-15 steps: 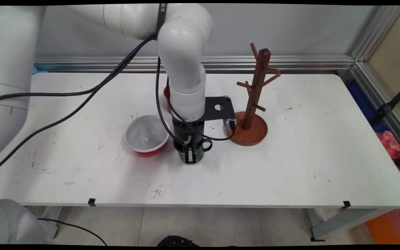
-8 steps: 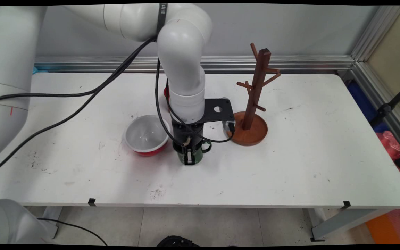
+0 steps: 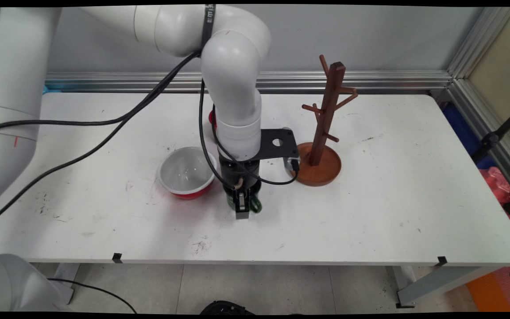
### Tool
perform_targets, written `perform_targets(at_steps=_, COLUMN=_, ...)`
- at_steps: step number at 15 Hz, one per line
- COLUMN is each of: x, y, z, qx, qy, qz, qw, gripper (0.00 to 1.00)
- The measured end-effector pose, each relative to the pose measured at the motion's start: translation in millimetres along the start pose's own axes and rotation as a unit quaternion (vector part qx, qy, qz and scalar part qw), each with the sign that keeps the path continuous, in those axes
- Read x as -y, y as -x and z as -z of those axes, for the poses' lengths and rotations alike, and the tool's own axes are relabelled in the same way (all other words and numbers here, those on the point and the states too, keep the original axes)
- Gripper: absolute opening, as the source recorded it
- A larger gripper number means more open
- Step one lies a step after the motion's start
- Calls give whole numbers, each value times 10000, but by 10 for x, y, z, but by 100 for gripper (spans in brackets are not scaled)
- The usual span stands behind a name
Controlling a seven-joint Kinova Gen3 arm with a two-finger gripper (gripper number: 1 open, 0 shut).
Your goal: Place the picked object on the table
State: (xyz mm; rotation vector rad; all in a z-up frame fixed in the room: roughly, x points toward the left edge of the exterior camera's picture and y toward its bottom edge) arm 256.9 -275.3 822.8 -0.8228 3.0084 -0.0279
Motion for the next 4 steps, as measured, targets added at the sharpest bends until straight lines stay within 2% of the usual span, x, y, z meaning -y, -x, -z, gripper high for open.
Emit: perform_targets(at_steps=4, x=-29, y=-14, z=0, qx=-70, qy=36, qz=69, qw=9999, gripper=100)
